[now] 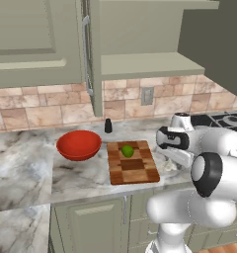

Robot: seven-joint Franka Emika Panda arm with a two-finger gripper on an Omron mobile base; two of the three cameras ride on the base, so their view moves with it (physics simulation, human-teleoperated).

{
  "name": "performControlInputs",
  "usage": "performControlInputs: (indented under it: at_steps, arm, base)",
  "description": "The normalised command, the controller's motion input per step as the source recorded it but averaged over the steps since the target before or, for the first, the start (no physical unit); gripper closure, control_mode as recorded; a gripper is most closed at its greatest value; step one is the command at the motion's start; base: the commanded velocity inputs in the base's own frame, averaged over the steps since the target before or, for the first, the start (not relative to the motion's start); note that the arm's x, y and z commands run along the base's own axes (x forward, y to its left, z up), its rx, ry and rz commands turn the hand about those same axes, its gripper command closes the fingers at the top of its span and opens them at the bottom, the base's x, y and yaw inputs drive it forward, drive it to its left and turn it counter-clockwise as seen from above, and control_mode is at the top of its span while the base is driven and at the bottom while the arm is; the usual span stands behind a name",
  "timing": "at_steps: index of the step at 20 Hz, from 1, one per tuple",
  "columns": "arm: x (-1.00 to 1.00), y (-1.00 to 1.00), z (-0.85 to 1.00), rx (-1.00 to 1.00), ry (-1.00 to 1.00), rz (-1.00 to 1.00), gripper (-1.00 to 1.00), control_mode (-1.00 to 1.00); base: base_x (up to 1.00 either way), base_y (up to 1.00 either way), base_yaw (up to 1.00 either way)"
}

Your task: Open the cabinet. Place the bowl and condiment on the counter. Then place the lime and garlic on the cutting board.

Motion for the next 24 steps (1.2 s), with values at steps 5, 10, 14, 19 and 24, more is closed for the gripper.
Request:
performControlInputs:
  at_steps: [5,10,14,19,24]
  arm:
    - [-0.13,0.25,0.21,0.0,-0.1,0.0,1.0,-1.0]
    - [-0.03,0.28,0.22,0.0,-0.09,0.0,1.0,-1.0]
    - [0.0,0.31,0.22,0.0,-0.07,0.0,1.0,-1.0]
    - [0.0,0.35,0.16,0.0,-0.06,0.0,1.0,-1.0]
    - [0.0,0.35,0.05,0.0,-0.04,0.0,1.0,-1.0]
  base:
    - [0.0,0.0,0.0]
    - [0.0,0.0,0.0]
    - [0.0,0.0,0.0]
    - [0.0,0.0,0.0]
    - [0.0,0.0,0.0]
